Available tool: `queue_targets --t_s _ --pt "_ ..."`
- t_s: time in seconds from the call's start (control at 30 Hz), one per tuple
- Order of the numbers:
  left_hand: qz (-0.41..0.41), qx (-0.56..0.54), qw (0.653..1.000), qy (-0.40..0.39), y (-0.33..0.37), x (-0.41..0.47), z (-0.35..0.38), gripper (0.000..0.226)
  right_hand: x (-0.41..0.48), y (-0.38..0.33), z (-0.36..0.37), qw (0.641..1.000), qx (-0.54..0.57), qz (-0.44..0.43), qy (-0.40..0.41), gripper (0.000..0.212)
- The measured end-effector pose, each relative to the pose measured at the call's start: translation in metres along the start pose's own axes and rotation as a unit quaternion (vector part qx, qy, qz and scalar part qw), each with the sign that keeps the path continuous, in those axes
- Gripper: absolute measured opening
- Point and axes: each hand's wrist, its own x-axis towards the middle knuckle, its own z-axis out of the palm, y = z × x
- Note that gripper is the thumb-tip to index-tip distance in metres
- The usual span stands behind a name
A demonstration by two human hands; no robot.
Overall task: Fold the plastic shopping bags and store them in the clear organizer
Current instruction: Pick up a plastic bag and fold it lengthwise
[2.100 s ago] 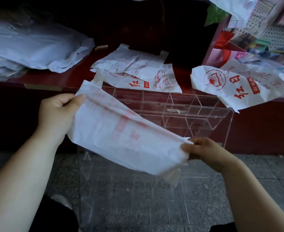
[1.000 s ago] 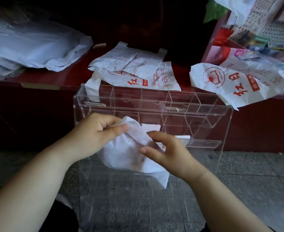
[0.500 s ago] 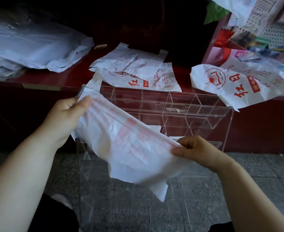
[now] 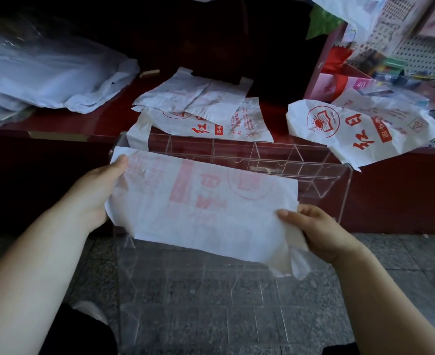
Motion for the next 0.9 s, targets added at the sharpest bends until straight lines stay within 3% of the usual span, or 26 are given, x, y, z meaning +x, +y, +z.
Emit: queue_targets --t_s 0.07,0.17,0.27,0.37,0.43,0.53,0.7,0.77,0.83,0.9 --pt "-0.011 0.000 1.000 0.005 0.000 0.000 -0.001 0.023 0.000 -0.003 -0.001 0.998 0.000 -0.016 0.058 0.032" --pt "-0.026 0.007 1.000 -0.015 0.000 -0.003 0.000 0.018 0.000 0.000 0.003 0.992 -0.067 -0.023 0.103 0.034" --pt "-0.024 0.010 0.999 -0.020 0.000 -0.006 0.001 0.013 0.000 0.000 0.006 0.990 -0.084 -0.035 0.108 0.035" --pt "-0.014 0.005 1.000 -0.023 0.002 -0.009 0.002 0.015 0.001 0.001 0.007 0.993 -0.042 -0.063 0.094 0.015" --pt "-0.002 0.005 0.999 -0.039 0.003 -0.012 0.004 0.016 0.003 0.005 0.007 0.993 -0.055 -0.063 0.086 0.022" --pt "0.025 0.018 0.998 -0.054 0.003 -0.016 0.007 0.016 0.005 0.007 0.012 0.988 -0.078 -0.040 0.129 0.009" --pt "0.080 0.049 0.996 0.002 0.004 -0.020 0.010 0.015 0.009 0.011 0.010 0.983 -0.110 -0.004 0.149 0.036" --pt "0.108 0.103 0.989 0.015 0.006 -0.023 0.011 0.019 0.009 0.011 0.009 0.981 -0.119 0.008 0.153 0.033" --pt "0.135 0.151 0.979 0.018 0.009 -0.029 0.014 0.027 0.011 0.012 0.008 0.971 -0.143 -0.027 0.187 0.028" --pt "0.160 0.179 0.971 0.012 0.014 -0.036 0.019 0.027 0.013 0.011 0.008 0.942 -0.193 -0.087 0.259 0.049"
